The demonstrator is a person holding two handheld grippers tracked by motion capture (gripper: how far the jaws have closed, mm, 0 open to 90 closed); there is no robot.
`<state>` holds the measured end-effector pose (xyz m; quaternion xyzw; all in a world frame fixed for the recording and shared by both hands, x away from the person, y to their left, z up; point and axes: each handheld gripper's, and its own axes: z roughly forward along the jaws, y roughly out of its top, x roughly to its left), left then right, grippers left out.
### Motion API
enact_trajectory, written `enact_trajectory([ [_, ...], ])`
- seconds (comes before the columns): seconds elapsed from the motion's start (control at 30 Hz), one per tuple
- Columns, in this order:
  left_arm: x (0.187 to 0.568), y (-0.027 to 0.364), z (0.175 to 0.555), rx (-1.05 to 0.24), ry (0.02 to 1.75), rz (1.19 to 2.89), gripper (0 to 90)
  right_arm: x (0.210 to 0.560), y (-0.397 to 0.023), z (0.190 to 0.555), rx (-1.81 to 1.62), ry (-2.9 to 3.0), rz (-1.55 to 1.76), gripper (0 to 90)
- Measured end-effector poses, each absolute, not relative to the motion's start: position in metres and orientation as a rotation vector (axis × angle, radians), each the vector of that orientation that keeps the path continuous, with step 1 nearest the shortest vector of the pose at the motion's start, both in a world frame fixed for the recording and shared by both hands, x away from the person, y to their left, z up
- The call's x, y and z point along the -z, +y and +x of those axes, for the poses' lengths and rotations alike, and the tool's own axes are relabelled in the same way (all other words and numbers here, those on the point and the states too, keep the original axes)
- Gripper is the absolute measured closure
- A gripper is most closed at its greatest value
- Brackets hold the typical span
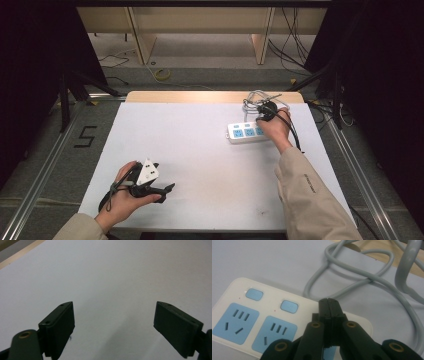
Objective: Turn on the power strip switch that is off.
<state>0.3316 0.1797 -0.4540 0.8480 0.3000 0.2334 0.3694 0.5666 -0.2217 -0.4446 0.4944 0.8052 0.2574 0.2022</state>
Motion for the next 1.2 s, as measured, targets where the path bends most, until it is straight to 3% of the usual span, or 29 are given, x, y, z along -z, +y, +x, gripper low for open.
enact_trajectory([
  [1.2, 0.4544, 0.1791, 0.3313, -0.601, 0.769, 2.176, 16.7, 0.4458, -0.2208, 0.5716, -0.693, 2.260, 1.448, 90.0],
])
